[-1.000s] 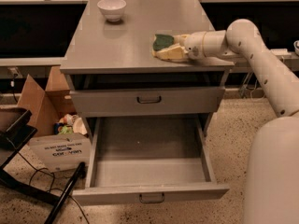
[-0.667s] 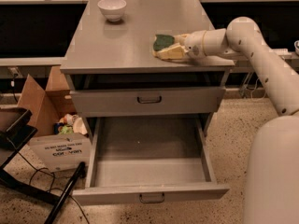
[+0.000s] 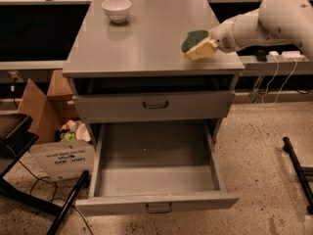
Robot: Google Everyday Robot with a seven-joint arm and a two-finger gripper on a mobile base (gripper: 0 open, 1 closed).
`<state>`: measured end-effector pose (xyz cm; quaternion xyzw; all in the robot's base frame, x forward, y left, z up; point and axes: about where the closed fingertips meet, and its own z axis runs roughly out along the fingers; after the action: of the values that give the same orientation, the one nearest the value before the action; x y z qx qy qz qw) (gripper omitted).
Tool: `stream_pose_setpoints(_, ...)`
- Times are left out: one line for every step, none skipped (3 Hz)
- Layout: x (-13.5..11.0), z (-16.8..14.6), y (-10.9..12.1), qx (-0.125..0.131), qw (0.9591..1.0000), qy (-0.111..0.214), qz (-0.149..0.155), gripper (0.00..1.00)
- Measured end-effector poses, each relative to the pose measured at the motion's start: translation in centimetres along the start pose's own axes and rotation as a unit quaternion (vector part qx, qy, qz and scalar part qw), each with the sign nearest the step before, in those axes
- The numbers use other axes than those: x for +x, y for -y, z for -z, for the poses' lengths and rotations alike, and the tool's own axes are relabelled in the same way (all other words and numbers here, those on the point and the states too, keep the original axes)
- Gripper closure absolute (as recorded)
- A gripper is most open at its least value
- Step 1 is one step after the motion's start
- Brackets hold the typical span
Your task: Place sponge into middle drawer
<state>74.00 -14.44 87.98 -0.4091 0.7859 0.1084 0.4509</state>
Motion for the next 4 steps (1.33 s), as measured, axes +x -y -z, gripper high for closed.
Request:
stream_pose_setpoints(-2.3, 8.1, -1.1, 0.085, 0.9962, 0.018, 0.012, 1.00)
stream_pose_setpoints(-5.4, 15.9, -5.5, 0.150, 0.9866, 0.057, 0.029, 1.00)
stream_pose_setpoints(-4.1, 19.8, -10.9, 0.176, 0.9821, 0.069, 0.001, 1.00)
stream_pose_setpoints(6.1, 20.9, -14.0, 0.182, 0.9814, 0.019, -0.059, 1.00)
